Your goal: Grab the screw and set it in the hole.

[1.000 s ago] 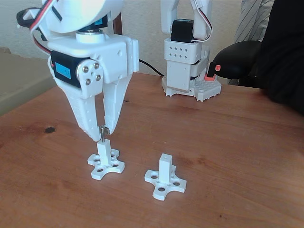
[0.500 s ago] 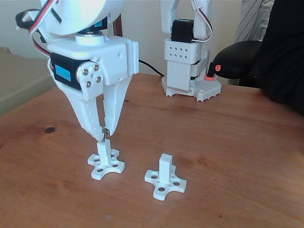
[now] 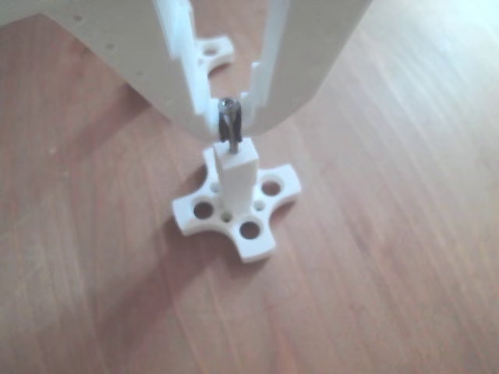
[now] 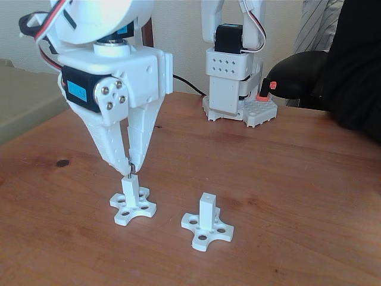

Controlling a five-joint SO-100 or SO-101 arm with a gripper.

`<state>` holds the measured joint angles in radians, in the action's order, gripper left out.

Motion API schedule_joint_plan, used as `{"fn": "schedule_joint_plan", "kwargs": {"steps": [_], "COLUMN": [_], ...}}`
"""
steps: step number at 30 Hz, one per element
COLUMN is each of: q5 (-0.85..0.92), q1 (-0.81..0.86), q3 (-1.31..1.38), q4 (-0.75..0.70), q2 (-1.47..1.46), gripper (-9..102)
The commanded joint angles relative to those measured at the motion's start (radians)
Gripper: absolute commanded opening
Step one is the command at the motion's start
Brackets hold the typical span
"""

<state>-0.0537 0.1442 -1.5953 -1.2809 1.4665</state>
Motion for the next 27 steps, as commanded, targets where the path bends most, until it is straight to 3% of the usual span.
{"fn": "schedule_joint_plan", "kwargs": {"steps": [1,27], "q5": [0.015,0.018], "q1": [-0.009,-0.012], "q3": [0.094,0.140], "q4": [0.006,-0.057], "q2": [0.023,0.054], "gripper": [-3,-4]}}
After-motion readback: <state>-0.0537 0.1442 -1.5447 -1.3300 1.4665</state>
